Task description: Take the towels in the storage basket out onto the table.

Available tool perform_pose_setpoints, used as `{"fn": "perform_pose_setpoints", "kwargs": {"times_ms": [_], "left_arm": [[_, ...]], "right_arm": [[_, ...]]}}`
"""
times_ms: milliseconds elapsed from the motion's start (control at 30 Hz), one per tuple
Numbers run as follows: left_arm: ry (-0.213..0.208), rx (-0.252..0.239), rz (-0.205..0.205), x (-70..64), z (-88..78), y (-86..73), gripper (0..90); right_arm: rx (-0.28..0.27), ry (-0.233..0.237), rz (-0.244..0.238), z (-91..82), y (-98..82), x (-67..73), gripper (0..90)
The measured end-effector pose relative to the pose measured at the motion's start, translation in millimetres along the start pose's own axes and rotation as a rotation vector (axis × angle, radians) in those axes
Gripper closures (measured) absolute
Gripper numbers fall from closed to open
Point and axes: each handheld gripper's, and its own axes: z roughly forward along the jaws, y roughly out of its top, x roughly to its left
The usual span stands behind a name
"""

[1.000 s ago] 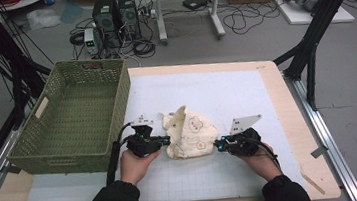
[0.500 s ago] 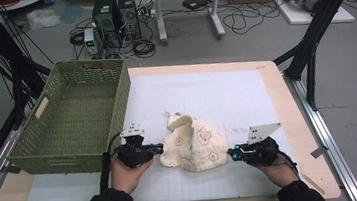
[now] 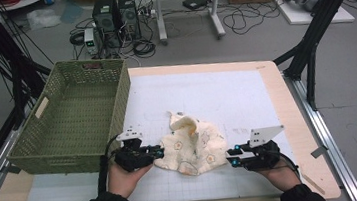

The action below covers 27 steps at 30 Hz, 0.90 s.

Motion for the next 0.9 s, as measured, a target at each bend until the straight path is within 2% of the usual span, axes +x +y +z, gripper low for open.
{"fn": "perform_pose_setpoints", "kwargs": {"times_ms": [67, 233, 367, 433, 533, 633, 700, 900], "left_arm": [[0.009, 0.016, 0.0, 1.0, 6.5, -0.7, 71.3], [0.053, 0.081, 0.025, 7.1, 23.7, -3.9, 70.9], [0.093, 0.141, 0.078, 7.0, 34.5, -9.0, 74.1], [0.115, 0.127, 0.099, 4.4, 35.2, -10.7, 78.1], [0.129, 0.128, 0.105, 5.2, 34.9, -10.6, 82.4], [0.123, 0.13, 0.105, 5.6, 34.5, -10.7, 88.7], [0.113, 0.136, 0.108, 5.2, 33.5, -10.9, 89.1], [0.079, 0.129, 0.11, -0.1, 23.0, -15.4, 89.3]], "right_arm": [[0.022, 0.004, -0.005, 8.1, 1.5, -1.3, 62.4], [0.077, 0.015, -0.012, 26.8, 3.2, -4.1, 62.6], [0.125, 0.011, -0.021, 35.3, 2.7, -6.9, 70.0], [0.13, 0.009, -0.025, 37.4, 1.8, -7.4, 74.7], [0.128, 0.016, -0.019, 37.3, 1.3, -8.6, 82.0], [0.124, 0.019, -0.014, 36.8, 0.9, -9.4, 84.9], [0.126, 0.026, -0.017, 35.4, 0.8, -9.0, 85.5], [0.087, 0.027, -0.016, 21.1, -0.8, -2.9, 85.7]]}}
